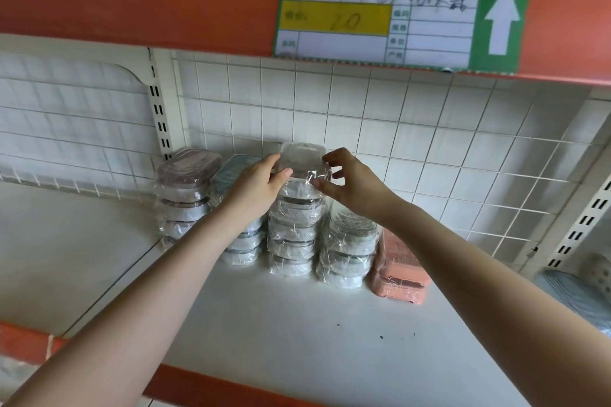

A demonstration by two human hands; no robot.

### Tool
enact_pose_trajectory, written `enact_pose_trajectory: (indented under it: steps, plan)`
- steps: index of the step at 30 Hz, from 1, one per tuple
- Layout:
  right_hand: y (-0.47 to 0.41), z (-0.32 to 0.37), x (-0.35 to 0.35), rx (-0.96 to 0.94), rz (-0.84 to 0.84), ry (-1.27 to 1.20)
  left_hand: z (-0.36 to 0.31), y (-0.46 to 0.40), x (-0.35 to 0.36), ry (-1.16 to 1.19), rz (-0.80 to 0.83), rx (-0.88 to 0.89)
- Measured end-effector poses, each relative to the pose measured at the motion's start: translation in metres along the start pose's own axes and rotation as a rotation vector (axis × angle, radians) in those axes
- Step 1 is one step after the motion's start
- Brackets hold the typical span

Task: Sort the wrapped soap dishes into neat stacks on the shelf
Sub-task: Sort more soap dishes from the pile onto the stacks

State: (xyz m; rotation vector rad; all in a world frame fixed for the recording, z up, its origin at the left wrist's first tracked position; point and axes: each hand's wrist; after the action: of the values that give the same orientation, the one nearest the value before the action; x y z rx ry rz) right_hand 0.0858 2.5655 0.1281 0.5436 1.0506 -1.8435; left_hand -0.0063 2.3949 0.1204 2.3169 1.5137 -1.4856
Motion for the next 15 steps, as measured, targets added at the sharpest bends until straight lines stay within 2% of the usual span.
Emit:
enact_pose_trajectory:
  steps: [4, 7, 11, 13, 15]
  plan:
    - [0.001, 0.001, 0.005, 0.007, -0.020, 0.029, 0.003, 0.001, 0.000, -0.031, 0.021, -0.001]
    - [0.006, 0.004, 0.003, 0.027, -0.027, -0.014, 0.001, 0.008, 0.003, -0.026, -0.102, 0.023]
    - [0.022, 0.001, -0.003, 0.071, -0.100, -0.049, -0.011, 0.027, 0.008, -0.068, -0.430, 0.218]
    - [0.034, -0.006, -0.008, 0.078, -0.137, -0.037, -0.023, 0.038, 0.013, -0.033, -0.463, 0.352]
    - [0.049, -0.016, -0.016, 0.073, -0.145, 0.006, -0.041, 0.047, 0.024, 0.016, -0.401, 0.452]
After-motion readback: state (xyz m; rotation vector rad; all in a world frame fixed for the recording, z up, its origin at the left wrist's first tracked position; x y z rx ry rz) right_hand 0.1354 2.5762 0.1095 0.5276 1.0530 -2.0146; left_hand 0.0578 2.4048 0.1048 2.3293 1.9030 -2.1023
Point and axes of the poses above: each hand's wrist, its own y-axis away from the middle knuckle, its own x-axis out of the palm, z = x × y, and after that the axes turned 2 degrees about -z, right-handed
